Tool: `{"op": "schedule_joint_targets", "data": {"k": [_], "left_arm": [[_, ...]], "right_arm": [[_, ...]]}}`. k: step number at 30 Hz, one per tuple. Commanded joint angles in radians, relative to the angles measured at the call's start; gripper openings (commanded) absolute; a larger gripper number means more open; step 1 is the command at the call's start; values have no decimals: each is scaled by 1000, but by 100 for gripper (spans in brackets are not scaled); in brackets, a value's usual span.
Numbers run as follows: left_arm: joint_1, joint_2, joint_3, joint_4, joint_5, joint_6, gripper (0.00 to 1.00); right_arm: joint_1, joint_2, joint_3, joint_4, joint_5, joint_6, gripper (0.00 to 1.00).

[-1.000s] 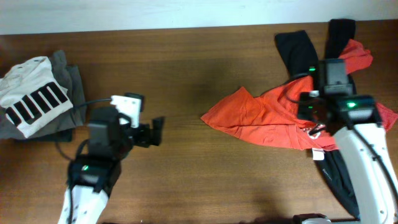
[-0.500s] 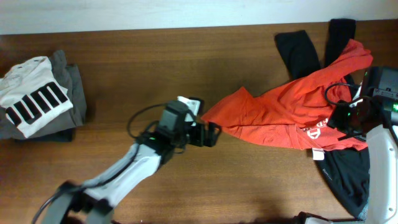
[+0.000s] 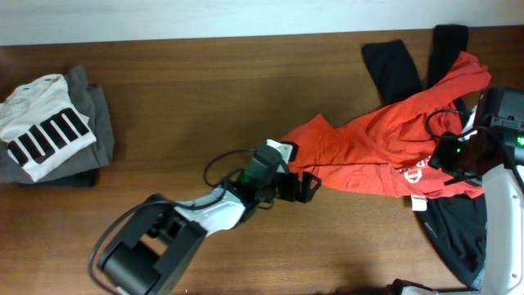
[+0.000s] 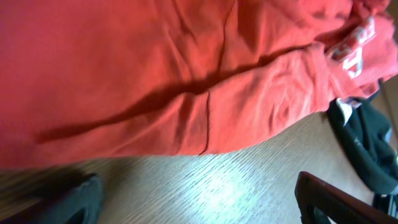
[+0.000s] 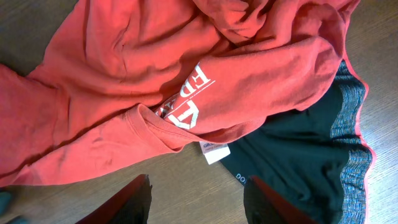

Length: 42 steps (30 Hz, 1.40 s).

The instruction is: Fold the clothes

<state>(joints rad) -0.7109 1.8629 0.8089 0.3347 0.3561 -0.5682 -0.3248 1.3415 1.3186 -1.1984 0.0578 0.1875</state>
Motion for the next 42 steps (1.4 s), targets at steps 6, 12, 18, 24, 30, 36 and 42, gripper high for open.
{"op": "schedule_joint_targets", "data": {"k": [6,12,18,24,30,36,42], "left_arm": [[-34,174,138,-2,-12,-11,95],[-33,188,209,-2,-127,-3,54],[-31,188,211,-19,-147,-2,1],[24,56,212,-90,-143,118,1],[181,-240,212,-270,-239,190,0],[415,-399,212,-437,-342,200,1],[526,-359,212,-524,-235,200,96]], "right_arm": [[-3,-8,16,-7,-6,5,53],[-3,-8,16,-13,-6,5,53],[-3,-8,16,-13,-6,5,53],[-3,-7,16,-14,-10,4,52],[-4,9,13,-20,-73,-64,51],[-4,38,13,-21,-74,-64,51],[-3,63,13,-25,-77,-64,51]]}}
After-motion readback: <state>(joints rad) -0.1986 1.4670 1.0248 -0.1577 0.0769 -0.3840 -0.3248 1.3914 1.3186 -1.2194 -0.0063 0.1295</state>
